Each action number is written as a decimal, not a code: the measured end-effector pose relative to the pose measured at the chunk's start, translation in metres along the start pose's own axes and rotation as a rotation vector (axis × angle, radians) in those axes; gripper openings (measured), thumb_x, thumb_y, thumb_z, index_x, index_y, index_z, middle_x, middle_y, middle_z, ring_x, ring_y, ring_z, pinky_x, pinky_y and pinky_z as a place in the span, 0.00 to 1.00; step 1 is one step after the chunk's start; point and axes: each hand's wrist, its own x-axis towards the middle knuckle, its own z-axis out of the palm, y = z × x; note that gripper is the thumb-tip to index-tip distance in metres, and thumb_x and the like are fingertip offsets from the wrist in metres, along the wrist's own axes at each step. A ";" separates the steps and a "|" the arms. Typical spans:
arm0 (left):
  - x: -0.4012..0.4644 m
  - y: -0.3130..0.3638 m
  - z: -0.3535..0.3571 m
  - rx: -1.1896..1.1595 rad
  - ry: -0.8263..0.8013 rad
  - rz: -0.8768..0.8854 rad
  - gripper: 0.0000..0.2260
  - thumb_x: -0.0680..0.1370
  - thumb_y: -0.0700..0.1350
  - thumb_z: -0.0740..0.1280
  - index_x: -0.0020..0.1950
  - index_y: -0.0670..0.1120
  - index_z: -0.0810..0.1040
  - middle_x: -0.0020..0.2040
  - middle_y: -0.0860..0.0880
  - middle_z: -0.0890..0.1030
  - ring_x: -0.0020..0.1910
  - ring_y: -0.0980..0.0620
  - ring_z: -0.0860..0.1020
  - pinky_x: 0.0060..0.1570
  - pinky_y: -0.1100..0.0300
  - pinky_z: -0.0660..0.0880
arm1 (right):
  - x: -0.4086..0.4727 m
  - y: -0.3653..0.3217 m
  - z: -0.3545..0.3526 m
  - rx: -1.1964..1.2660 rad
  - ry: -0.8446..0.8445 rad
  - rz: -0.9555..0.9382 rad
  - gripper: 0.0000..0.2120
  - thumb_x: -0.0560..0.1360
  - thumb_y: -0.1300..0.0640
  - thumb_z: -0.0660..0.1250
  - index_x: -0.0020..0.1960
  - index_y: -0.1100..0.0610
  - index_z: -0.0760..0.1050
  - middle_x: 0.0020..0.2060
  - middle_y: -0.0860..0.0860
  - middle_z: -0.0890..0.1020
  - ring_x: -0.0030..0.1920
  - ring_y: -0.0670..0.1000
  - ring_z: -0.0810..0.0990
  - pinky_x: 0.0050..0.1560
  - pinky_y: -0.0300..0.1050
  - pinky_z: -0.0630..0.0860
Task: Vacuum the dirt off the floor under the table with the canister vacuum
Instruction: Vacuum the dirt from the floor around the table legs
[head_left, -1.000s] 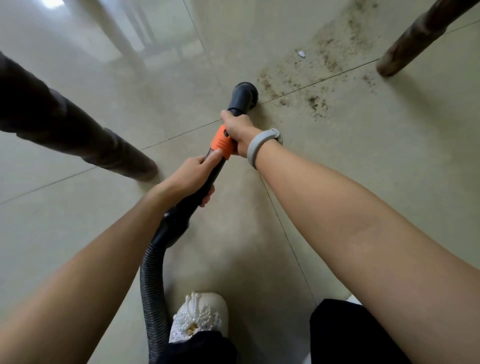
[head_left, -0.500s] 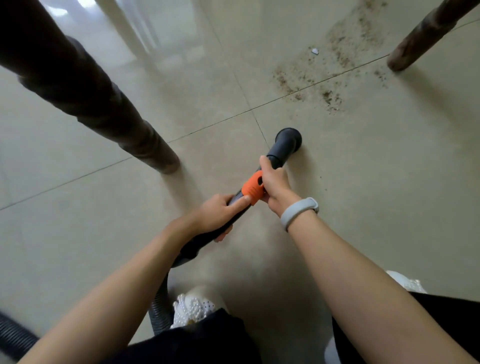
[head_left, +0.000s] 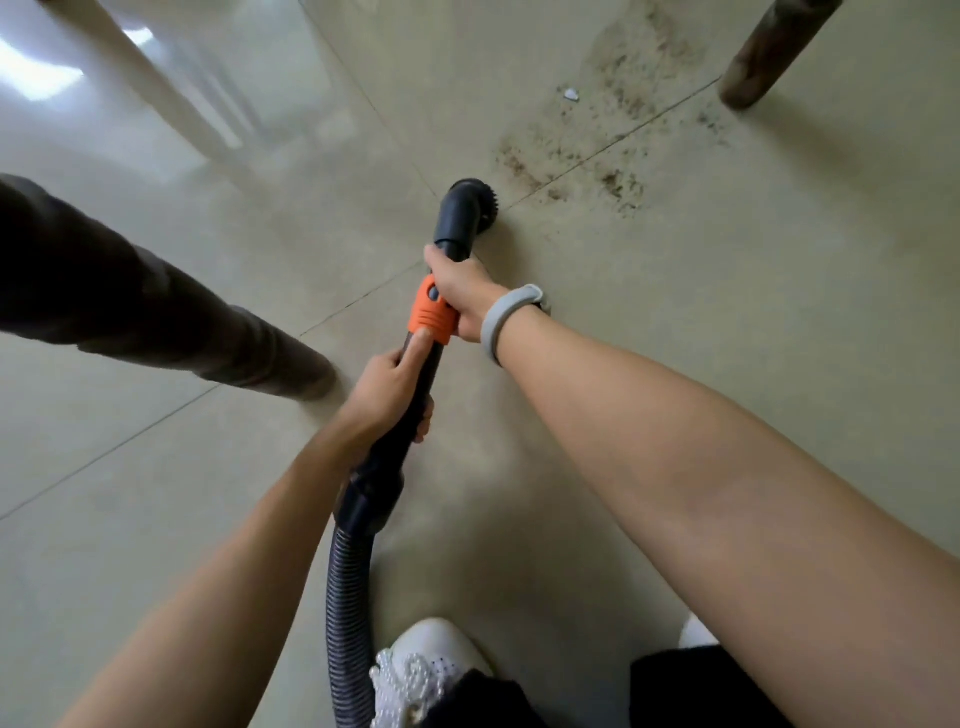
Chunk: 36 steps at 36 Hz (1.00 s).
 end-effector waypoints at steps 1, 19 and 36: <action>0.005 0.003 -0.002 -0.012 0.019 0.005 0.22 0.80 0.61 0.53 0.45 0.43 0.70 0.30 0.42 0.74 0.24 0.48 0.74 0.26 0.58 0.74 | 0.009 -0.005 0.005 0.003 -0.005 -0.013 0.17 0.76 0.45 0.61 0.50 0.60 0.71 0.50 0.57 0.74 0.56 0.60 0.77 0.62 0.59 0.73; 0.069 0.078 0.012 0.139 0.139 0.118 0.24 0.79 0.63 0.55 0.45 0.42 0.73 0.31 0.44 0.78 0.25 0.49 0.77 0.28 0.60 0.76 | 0.083 -0.086 -0.043 -0.095 0.168 -0.127 0.15 0.77 0.47 0.57 0.40 0.58 0.67 0.51 0.61 0.82 0.52 0.63 0.81 0.58 0.60 0.75; 0.031 0.044 0.002 0.187 0.162 0.091 0.25 0.79 0.62 0.54 0.49 0.40 0.73 0.26 0.45 0.77 0.21 0.48 0.74 0.24 0.60 0.73 | 0.029 -0.046 -0.020 0.100 0.063 -0.095 0.19 0.76 0.43 0.61 0.51 0.60 0.67 0.57 0.60 0.79 0.54 0.64 0.80 0.57 0.59 0.77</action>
